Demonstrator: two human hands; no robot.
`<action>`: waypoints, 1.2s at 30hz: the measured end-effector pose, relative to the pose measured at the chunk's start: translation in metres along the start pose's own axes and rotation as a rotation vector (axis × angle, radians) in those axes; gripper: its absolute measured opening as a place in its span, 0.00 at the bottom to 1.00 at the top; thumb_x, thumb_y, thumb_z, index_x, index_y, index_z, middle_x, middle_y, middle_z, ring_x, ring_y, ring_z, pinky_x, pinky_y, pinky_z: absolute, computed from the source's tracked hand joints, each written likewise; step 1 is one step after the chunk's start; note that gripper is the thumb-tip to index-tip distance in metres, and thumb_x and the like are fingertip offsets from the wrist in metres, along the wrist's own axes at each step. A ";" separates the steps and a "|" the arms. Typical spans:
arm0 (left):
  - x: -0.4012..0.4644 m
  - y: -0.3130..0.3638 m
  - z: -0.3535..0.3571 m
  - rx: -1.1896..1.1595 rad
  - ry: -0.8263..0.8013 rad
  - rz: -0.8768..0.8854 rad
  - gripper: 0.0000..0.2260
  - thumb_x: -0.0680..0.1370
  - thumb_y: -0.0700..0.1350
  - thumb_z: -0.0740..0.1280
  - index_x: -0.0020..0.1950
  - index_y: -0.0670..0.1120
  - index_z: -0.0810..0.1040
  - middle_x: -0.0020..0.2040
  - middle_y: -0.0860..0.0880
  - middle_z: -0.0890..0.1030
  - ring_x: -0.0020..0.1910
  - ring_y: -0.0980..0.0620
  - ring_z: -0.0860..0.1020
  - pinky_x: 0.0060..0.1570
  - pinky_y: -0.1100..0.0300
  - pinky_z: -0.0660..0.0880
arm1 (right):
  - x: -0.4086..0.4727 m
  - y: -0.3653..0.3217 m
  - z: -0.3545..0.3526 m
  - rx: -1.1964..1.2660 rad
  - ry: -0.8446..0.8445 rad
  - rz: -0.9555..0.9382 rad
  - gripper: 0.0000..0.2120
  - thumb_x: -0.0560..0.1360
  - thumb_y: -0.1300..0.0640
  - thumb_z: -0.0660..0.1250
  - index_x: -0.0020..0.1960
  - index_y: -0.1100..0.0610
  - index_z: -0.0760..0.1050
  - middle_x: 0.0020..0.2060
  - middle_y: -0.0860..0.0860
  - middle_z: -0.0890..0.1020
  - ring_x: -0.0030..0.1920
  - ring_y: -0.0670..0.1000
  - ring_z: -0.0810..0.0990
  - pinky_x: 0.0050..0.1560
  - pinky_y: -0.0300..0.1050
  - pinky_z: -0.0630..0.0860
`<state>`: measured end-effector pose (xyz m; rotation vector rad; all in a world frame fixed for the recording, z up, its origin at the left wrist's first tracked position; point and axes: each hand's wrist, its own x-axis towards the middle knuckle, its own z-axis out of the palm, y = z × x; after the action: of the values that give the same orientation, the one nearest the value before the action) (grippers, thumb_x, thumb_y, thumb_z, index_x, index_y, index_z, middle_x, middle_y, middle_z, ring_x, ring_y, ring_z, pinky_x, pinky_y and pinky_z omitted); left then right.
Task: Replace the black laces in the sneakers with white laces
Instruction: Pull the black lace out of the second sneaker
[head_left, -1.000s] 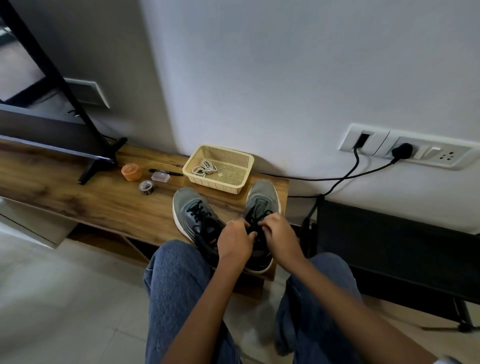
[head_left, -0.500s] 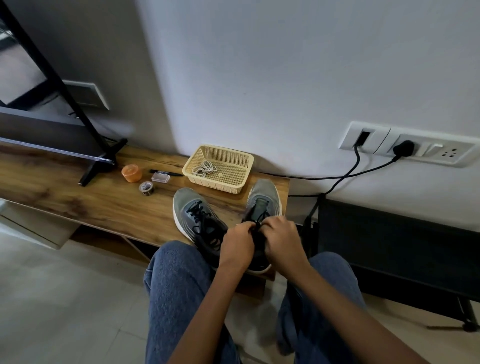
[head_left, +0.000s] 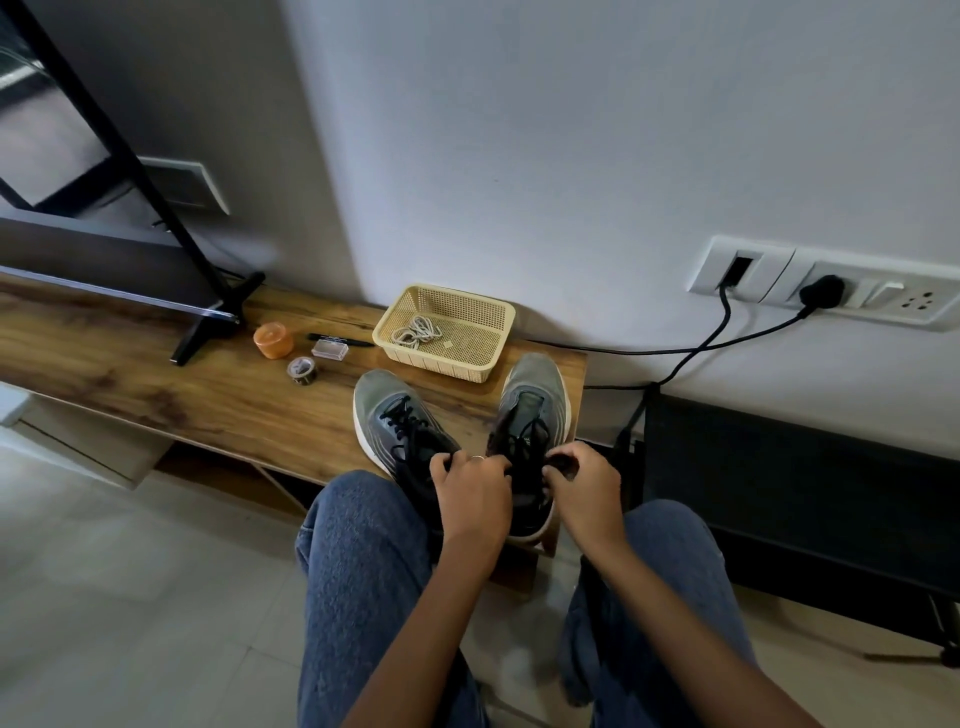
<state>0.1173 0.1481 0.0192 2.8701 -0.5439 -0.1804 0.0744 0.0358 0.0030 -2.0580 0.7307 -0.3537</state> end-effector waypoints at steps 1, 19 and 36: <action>0.000 0.001 0.001 0.010 -0.010 0.008 0.12 0.82 0.47 0.58 0.60 0.54 0.78 0.51 0.51 0.81 0.58 0.50 0.72 0.66 0.53 0.55 | 0.003 -0.004 0.002 -0.040 0.022 -0.060 0.06 0.74 0.65 0.68 0.50 0.60 0.80 0.46 0.53 0.81 0.45 0.47 0.78 0.47 0.39 0.74; 0.022 -0.058 -0.009 -0.544 0.403 -0.242 0.10 0.78 0.43 0.64 0.58 0.49 0.79 0.59 0.49 0.76 0.59 0.50 0.71 0.56 0.57 0.66 | 0.010 -0.044 0.021 -1.027 -0.616 -0.221 0.14 0.79 0.51 0.56 0.60 0.53 0.75 0.58 0.51 0.72 0.65 0.59 0.57 0.62 0.55 0.57; 0.061 -0.116 0.009 -1.021 0.114 -0.490 0.11 0.77 0.49 0.68 0.58 0.50 0.78 0.57 0.51 0.77 0.54 0.55 0.76 0.58 0.56 0.74 | 0.027 -0.073 0.068 -0.400 -0.488 -0.429 0.19 0.77 0.60 0.61 0.67 0.51 0.71 0.60 0.49 0.73 0.62 0.50 0.69 0.62 0.47 0.70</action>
<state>0.2123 0.2294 -0.0213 1.9245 0.2506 -0.2668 0.1562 0.0952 0.0251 -2.5432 0.0563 0.0770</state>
